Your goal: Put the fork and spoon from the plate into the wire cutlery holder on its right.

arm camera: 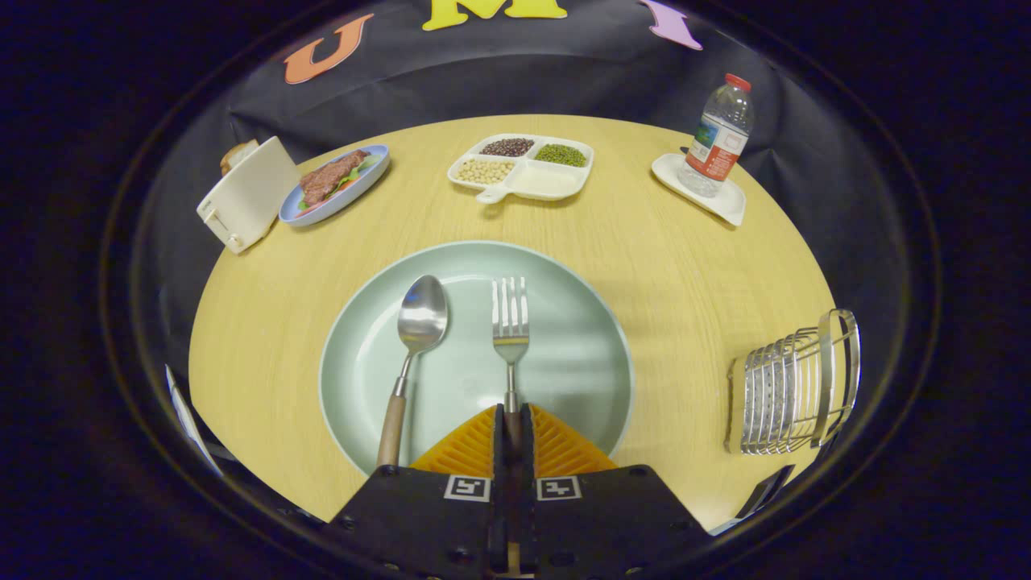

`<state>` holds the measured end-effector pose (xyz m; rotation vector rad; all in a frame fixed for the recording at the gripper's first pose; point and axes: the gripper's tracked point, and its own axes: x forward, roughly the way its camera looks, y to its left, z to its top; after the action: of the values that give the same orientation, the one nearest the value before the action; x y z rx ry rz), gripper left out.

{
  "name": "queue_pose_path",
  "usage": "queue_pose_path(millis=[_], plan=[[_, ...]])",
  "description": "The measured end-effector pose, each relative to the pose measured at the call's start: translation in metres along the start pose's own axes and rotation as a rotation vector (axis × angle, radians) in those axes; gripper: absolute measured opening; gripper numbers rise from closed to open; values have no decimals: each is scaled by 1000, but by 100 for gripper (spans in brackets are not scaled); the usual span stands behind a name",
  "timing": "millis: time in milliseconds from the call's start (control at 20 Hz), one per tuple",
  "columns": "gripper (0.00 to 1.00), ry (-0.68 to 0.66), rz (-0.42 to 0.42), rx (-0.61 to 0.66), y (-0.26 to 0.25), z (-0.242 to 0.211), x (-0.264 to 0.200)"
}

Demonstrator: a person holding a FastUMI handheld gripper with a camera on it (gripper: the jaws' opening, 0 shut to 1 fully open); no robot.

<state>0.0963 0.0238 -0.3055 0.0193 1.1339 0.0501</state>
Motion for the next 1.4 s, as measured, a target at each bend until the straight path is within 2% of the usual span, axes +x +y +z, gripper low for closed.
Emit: queue_pose_path(millis=[50,100,650,1000,1400], plan=[[6,-7,-1,2,0,1,-2],[1,-18,3,7,-1,2,-6],[1,-142,-4,-1,-24,5,-76],[1,-199,-27,18,-77,2,-122],[1,-197,-55,74,-144,-12,-143]])
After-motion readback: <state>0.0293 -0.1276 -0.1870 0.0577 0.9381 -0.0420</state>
